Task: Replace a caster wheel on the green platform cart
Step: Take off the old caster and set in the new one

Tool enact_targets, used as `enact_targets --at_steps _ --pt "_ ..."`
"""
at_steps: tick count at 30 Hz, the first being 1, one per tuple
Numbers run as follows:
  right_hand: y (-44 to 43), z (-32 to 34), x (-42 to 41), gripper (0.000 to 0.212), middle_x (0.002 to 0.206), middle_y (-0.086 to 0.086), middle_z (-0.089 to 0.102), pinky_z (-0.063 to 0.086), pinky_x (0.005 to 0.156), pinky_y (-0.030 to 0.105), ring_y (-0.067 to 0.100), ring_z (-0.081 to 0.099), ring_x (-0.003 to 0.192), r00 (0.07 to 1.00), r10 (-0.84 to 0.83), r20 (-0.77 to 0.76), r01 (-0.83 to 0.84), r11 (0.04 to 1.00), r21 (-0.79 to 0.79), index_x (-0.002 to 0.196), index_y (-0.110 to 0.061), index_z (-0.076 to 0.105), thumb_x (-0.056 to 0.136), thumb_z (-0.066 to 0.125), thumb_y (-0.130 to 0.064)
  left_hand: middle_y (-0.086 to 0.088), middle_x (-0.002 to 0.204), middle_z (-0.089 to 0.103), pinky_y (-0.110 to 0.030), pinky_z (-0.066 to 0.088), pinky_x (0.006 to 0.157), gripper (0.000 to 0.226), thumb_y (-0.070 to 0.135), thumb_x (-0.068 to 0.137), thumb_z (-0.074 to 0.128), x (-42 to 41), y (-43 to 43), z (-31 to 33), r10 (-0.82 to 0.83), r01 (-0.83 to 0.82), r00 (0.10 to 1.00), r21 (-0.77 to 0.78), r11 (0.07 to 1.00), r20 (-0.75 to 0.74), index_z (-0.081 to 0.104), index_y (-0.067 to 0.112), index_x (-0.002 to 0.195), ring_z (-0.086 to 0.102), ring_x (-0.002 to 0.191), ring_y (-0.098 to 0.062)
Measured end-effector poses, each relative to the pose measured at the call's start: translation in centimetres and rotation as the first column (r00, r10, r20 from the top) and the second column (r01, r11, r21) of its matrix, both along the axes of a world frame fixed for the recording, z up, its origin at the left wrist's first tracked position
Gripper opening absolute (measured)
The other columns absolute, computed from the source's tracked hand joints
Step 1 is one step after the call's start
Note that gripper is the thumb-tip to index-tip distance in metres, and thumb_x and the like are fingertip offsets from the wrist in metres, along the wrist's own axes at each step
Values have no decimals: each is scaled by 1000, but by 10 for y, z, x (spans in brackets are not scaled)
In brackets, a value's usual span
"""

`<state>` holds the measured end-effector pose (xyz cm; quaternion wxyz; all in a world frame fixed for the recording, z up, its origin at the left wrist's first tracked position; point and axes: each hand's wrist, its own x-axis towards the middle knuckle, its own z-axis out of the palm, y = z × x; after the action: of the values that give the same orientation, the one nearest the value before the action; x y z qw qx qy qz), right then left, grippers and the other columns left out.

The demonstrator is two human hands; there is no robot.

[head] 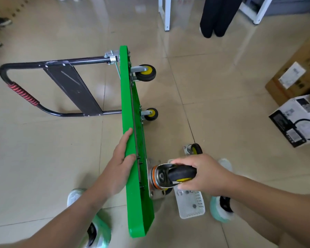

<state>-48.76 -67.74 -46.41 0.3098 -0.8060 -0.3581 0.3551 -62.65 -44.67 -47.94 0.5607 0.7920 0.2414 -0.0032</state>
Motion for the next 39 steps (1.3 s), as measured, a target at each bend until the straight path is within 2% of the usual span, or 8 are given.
enact_targets --at_steps 7,10,14,19,24,27,33,39 --pt "14 -21 -2 63 121 -20 68 47 95 13 -9 60 110 1000 -11 27 11 1000 8 128 -37 65 70 86 -28 36 159 21 -27 22 125 74 36 90 38 -1 2 -5 -2 2 1000 -21 1000 -2 14 62 155 24 148 12" --pt "16 -26 2 63 116 -22 68 46 90 8 -11 60 107 1000 -19 17 19 999 29 127 -36 66 69 87 -26 44 155 18 -22 20 124 73 36 90 38 -1 2 -7 3 -3 1000 -25 1000 -1 14 64 153 21 146 16" --pt "19 -28 9 53 103 -20 71 52 85 20 -2 66 97 1000 -24 4 23 999 41 114 -40 69 66 86 -26 47 155 17 -18 20 122 72 39 90 37 -1 2 -6 2 -3 999 -17 1000 -33 12 72 149 21 145 19" --pt "26 -32 13 59 107 -14 72 54 87 29 2 67 98 1000 15 4 -15 998 65 112 -53 57 68 84 -26 41 161 18 -33 20 129 71 37 91 39 -2 3 -8 2 -2 1000 -1 1000 -24 13 75 146 21 149 13" --pt "33 -34 14 52 100 -8 72 55 84 36 9 67 94 997 73 8 -73 995 74 113 -46 60 69 81 -27 35 164 21 -39 20 129 71 43 88 40 -1 3 -8 2 -2 1000 -6 1000 -13 14 74 146 23 150 9" --pt "34 -36 16 45 93 -9 70 55 78 33 10 66 88 993 119 -18 -118 991 67 110 -40 65 70 78 -24 34 164 21 -39 20 129 71 46 87 40 -1 3 -8 -3 3 1000 -9 1000 -1 14 74 147 22 151 9" --pt "38 -43 13 48 84 -16 66 43 66 12 5 62 80 990 133 -37 -131 990 49 111 -39 65 71 75 -16 38 162 21 -42 22 129 72 40 89 41 -1 4 -11 9 -9 1000 -15 1000 14 16 72 148 23 151 7" --pt "43 -52 8 41 75 -24 60 38 63 10 2 59 74 991 132 4 -132 987 92 105 -37 64 72 73 -14 39 162 20 -45 21 129 73 33 91 41 -2 5 -17 3 -3 999 -8 1000 45 17 70 149 22 153 5"
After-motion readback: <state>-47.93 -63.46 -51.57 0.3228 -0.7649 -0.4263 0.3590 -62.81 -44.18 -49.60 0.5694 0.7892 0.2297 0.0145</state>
